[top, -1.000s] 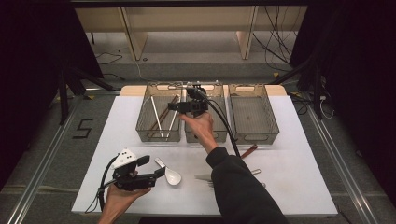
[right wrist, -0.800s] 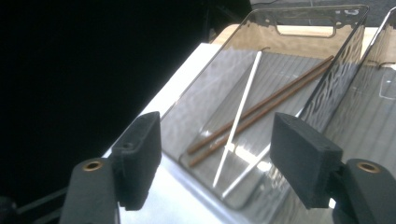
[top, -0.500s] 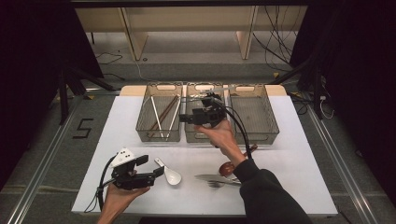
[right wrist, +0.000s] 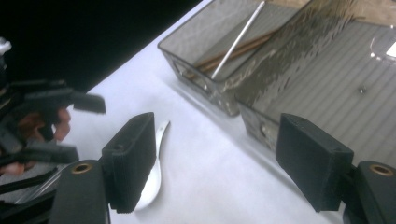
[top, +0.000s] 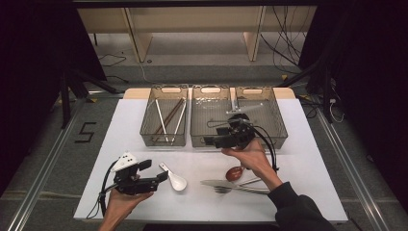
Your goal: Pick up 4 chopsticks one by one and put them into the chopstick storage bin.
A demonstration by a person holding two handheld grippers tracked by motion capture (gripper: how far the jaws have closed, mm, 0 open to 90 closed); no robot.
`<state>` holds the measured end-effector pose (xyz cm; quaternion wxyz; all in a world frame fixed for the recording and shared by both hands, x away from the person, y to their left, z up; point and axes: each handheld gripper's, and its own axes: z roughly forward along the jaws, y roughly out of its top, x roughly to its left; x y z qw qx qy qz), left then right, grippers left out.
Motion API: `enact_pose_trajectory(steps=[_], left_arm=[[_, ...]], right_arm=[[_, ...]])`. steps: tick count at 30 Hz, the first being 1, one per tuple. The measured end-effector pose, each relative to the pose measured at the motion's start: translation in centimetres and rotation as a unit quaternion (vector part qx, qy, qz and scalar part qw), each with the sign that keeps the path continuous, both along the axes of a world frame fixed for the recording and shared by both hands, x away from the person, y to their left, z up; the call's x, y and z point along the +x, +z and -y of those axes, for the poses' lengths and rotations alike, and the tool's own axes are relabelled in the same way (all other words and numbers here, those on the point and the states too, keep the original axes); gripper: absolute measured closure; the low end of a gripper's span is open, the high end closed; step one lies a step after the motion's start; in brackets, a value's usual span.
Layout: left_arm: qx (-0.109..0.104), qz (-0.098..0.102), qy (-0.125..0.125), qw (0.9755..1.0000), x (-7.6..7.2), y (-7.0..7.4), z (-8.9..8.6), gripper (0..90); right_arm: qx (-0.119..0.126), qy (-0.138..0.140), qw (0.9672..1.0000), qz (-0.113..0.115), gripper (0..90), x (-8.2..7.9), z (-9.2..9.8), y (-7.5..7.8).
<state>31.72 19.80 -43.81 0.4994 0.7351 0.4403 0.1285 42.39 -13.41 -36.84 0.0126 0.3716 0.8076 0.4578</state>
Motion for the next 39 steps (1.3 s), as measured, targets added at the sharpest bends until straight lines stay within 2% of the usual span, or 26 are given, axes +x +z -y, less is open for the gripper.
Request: enact_pose_trajectory(steps=[14, 23, 29, 35, 39], left_arm=[[0.002, 0.006, -0.01, 0.9999, -0.1, 0.0, 0.1, 16.2], [0.01, 0.004, -0.012, 0.9999, 0.0, -0.1, 0.2, 16.2], [0.014, 0.002, -0.01, 0.9998, 0.2, -0.1, 0.2, 16.2], [0.016, 0.002, -0.011, 0.9998, 0.4, -0.1, 0.3, 16.2], [0.016, 0.002, -0.01, 0.9998, 0.4, -0.1, 0.3, 16.3]], right_arm=[[-0.026, -0.001, 0.9997, 0.001, 29.2, -3.3, 3.9, -1.7], [-0.05, -0.014, 0.9987, -0.001, 29.2, -4.4, 5.7, -2.9], [-0.065, -0.024, 0.9976, 0.001, 29.3, -4.6, 6.4, -3.5], [-0.081, -0.041, 0.9959, 0.001, 29.6, -4.1, 7.0, -4.5], [-0.089, -0.054, 0.9945, -0.006, 30.3, -3.5, 7.5, -5.3]])
